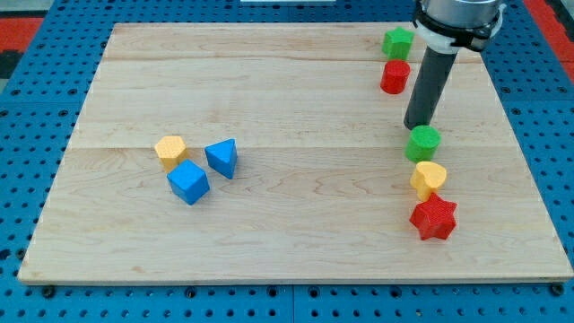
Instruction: Push the red circle a bit down
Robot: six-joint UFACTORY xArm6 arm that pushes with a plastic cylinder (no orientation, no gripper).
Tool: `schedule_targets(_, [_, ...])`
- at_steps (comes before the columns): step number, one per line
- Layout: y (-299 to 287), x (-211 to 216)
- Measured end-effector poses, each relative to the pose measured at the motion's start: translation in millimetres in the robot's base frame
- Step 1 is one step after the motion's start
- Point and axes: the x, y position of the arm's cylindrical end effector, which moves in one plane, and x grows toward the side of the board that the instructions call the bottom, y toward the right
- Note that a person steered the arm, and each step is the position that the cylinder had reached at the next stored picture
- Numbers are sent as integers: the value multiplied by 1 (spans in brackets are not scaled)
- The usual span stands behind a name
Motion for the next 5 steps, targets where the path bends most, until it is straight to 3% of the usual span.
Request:
schedule_targets(1, [0, 2])
schedule_targets(3, [30, -108])
schedule_targets(5, [-35, -136])
